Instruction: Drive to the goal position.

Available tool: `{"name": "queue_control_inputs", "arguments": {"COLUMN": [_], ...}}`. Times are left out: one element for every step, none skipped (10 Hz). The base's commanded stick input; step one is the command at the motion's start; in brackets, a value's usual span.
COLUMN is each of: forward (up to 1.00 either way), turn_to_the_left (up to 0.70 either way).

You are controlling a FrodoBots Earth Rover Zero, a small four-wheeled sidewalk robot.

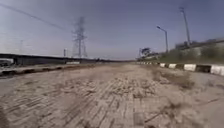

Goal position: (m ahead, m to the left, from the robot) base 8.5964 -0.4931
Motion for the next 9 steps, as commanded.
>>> {"name": "queue_control_inputs", "arguments": {"forward": [1.00,1.00,1.00,1.00,1.00,1.00,1.00,1.00,1.00], "turn_to_the_left": [0.00,0.00,0.00,0.00,0.00,0.00,0.00,0.00,0.00]}}
